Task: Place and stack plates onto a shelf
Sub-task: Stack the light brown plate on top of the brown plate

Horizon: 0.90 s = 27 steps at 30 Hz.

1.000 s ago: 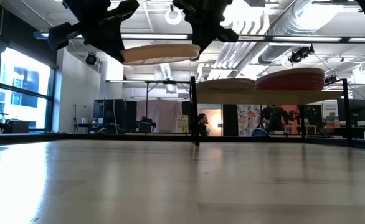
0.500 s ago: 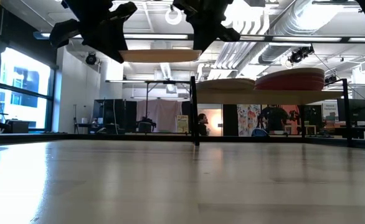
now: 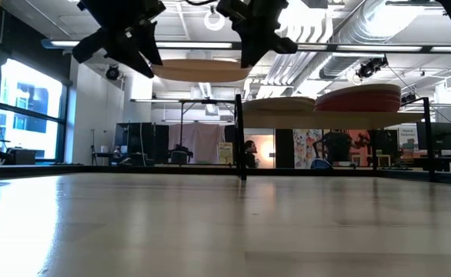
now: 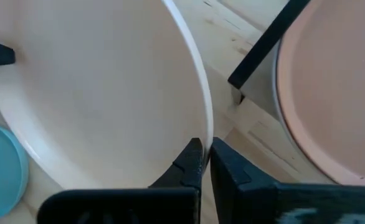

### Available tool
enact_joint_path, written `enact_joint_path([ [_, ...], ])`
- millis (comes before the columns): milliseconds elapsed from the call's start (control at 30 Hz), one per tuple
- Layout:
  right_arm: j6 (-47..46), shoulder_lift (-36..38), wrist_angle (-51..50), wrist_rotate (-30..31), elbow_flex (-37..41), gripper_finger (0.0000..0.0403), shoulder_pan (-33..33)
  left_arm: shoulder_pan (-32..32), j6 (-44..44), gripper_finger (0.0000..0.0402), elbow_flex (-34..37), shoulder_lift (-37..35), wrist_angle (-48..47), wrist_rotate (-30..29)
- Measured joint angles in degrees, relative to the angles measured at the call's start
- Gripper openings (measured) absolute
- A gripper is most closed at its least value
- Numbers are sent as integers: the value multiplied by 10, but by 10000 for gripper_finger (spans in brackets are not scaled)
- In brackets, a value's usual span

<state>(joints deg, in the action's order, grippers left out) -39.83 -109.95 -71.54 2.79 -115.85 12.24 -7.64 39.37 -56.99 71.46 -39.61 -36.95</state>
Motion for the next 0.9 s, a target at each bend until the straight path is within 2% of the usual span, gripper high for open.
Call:
enact_joint_path([
  [400,29,3,-7,-9,0,0,32,0,-3,120,0,0,-2,-8],
  [900,74,56,-23,-26,0,0,92,8,-24,120,0,0,-2,-8],
])
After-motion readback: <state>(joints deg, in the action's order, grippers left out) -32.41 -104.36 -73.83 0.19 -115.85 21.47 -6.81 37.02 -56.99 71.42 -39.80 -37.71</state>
